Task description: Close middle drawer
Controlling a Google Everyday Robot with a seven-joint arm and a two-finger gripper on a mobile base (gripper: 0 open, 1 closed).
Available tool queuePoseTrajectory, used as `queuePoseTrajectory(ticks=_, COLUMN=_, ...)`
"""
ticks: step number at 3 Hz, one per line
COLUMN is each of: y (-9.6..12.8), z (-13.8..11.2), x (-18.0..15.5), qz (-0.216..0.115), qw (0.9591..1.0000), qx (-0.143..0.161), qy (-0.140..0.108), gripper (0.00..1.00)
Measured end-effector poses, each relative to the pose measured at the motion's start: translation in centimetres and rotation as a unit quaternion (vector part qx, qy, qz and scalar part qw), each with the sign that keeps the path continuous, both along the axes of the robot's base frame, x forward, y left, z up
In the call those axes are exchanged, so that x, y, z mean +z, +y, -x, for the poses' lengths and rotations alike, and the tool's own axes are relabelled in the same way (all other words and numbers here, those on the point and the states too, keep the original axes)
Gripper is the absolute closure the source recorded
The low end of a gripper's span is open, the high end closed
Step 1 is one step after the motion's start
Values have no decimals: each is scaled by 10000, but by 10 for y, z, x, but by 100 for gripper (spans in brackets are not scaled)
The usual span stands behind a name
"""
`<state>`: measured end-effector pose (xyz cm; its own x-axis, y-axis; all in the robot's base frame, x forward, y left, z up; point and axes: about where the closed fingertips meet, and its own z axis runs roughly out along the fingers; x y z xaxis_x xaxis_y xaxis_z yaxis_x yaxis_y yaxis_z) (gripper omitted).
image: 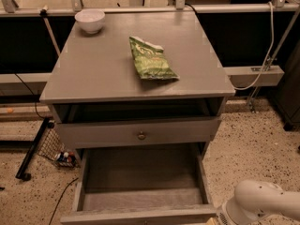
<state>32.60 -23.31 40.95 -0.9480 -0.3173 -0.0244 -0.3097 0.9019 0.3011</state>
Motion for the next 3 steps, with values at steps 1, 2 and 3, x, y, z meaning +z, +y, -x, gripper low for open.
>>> queuePoseTrajectory(ticks=1, y=5, z=0, x=-7, qz=-79, qw=10000, qx=30, qy=39, gripper=77)
queuePoseTrajectory(ticks=2, y=14, z=-2, x=-14, qz=-164, qw=9995, qx=252, qy=137, gripper=99)
queuePoseTrajectory(ticks=3, y=14, z=-2, x=-15, qz=-167, qw=9994, qx=259, qy=143, gripper=100)
